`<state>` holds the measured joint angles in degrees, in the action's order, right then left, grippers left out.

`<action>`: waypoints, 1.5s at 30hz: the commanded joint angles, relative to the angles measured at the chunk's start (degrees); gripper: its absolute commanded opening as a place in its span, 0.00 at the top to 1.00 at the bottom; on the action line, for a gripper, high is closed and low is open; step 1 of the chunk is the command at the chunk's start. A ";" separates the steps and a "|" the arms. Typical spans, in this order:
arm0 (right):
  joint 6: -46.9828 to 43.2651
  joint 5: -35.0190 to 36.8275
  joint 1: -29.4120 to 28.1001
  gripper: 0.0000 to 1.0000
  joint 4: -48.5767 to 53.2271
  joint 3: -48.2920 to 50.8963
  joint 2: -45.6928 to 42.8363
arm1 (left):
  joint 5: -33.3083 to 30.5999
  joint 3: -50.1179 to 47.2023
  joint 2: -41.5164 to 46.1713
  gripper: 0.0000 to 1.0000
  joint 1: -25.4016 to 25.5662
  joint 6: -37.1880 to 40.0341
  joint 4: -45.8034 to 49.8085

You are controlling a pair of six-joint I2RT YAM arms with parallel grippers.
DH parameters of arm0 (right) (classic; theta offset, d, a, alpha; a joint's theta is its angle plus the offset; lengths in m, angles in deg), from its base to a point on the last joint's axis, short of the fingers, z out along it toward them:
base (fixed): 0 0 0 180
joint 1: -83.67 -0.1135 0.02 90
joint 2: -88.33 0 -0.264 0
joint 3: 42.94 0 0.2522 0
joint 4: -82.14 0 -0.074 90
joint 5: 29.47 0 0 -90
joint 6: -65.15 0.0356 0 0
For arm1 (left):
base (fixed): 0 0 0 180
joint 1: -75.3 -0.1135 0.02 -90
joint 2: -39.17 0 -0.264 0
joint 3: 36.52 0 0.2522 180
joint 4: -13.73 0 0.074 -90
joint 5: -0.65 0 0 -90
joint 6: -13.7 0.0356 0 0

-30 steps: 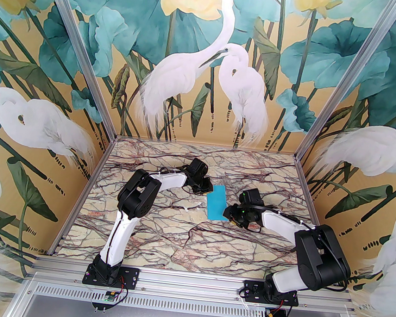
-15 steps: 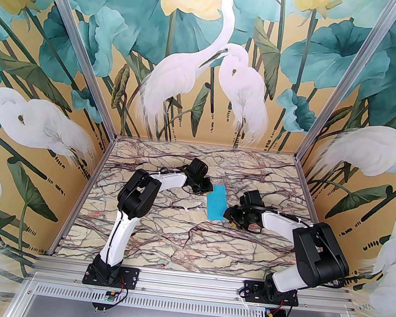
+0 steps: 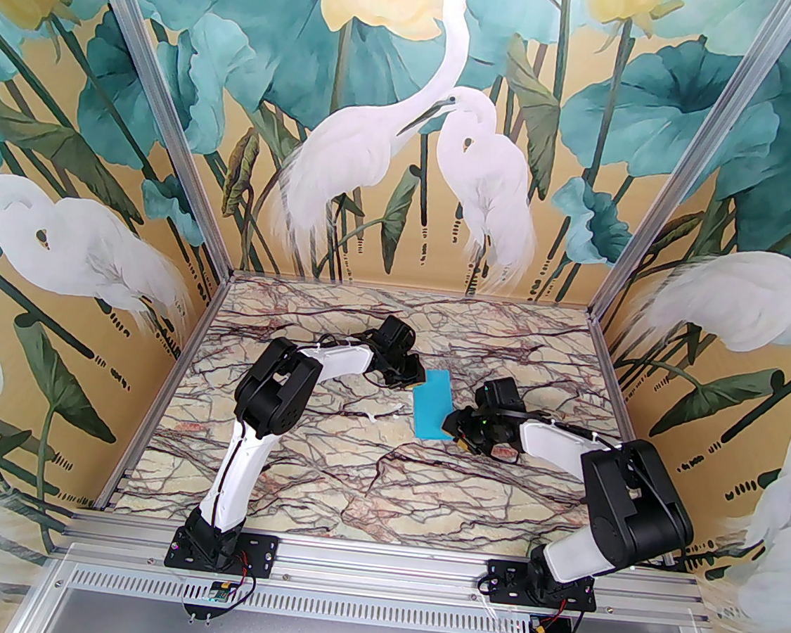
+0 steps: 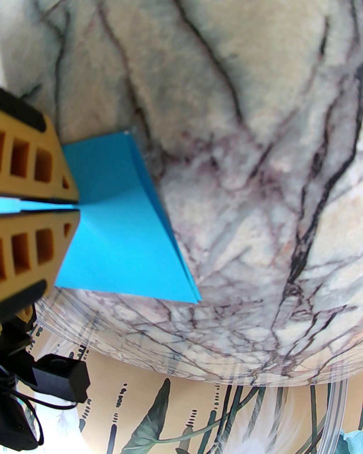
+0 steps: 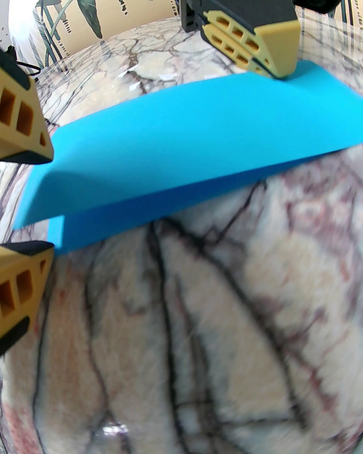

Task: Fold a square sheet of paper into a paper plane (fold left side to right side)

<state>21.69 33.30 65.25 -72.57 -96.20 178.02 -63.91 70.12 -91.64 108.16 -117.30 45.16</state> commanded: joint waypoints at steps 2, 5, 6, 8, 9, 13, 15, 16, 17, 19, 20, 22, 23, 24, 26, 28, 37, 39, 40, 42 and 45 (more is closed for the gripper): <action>0.26 -0.27 -0.30 0.58 -1.16 -1.31 0.51 | -2.29 -1.95 -1.87 0.86 0.36 -0.05 5.72; 0.37 -0.08 -0.30 0.58 -1.24 -1.31 -0.02 | -2.23 -1.92 -1.91 0.86 0.34 -0.05 5.81; 0.38 -0.08 -0.32 0.57 -1.41 -1.28 -0.17 | -2.27 -1.95 -1.91 0.86 0.36 -0.05 5.81; 0.54 -0.52 -0.28 0.57 -2.26 -1.19 -0.22 | -2.22 -1.82 -1.91 0.86 0.45 0.04 5.88; 0.70 -0.85 -0.30 0.58 -2.83 -1.20 -0.22 | -2.23 -1.73 -1.91 0.86 0.44 0.03 5.99; 1.55 -2.56 -0.28 0.58 -5.54 -1.32 -0.14 | -2.23 -1.43 -1.84 0.86 0.54 0.21 6.15; 1.66 -3.15 -0.31 0.58 -6.06 -1.57 -0.04 | -2.23 -1.32 -1.91 0.86 0.62 0.29 6.24; 1.78 -3.28 -0.24 0.58 -6.47 -1.69 -0.07 | -2.23 -1.38 -1.91 0.86 0.62 0.30 6.25; 1.99 -3.40 -0.30 0.58 -6.78 -1.70 -0.05 | -2.22 -1.35 -1.91 0.86 0.71 0.29 6.32; 2.18 -3.76 -0.30 0.58 -7.09 -2.11 0.36 | -2.15 -1.30 -2.00 0.86 0.71 0.21 6.28; 2.18 -4.07 -0.31 0.58 -7.30 -2.37 0.84 | -2.13 -1.16 -2.07 0.86 0.74 0.27 6.32; 2.48 -4.61 -0.31 0.57 -8.09 -2.52 1.59 | -2.10 -0.97 -2.16 0.86 0.78 0.24 6.41; 2.86 -5.07 -0.31 0.57 -8.95 -2.51 1.91 | -2.05 -0.90 -2.18 0.86 0.84 0.31 6.49; 3.27 -5.51 -0.35 0.58 -9.86 -2.51 2.06 | -2.05 -0.87 -2.18 0.86 0.85 0.35 6.57; 3.73 -5.57 -0.48 0.57 -10.58 -2.83 2.07 | -2.05 -0.80 -2.18 0.86 0.81 0.46 6.60; 4.02 -5.87 -0.57 0.57 -11.23 -3.20 1.98 | -2.05 -0.70 -2.26 0.86 0.84 0.48 6.72; 4.92 -7.20 -0.75 0.56 -12.36 -4.37 1.98 | -1.67 -0.38 -2.70 0.86 1.04 0.56 7.02; 5.32 -7.34 -0.75 0.56 -13.02 -4.59 2.07 | -1.70 -0.40 -2.77 0.86 1.06 0.56 6.96; 5.54 -7.48 -0.83 0.56 -13.40 -4.74 2.21 | -1.62 -0.33 -2.78 0.86 1.05 0.57 7.02; 5.75 -7.90 -0.96 0.55 -13.90 -5.29 2.65 | -1.53 -0.33 -2.79 0.86 1.02 0.56 6.98; 6.21 -8.34 -1.31 0.55 -15.02 -6.05 3.70 | -1.45 -0.25 -2.79 0.86 1.06 0.65 6.96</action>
<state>26.67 26.16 64.60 -85.25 -100.62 180.31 -63.96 70.52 -91.66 108.27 -117.25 45.73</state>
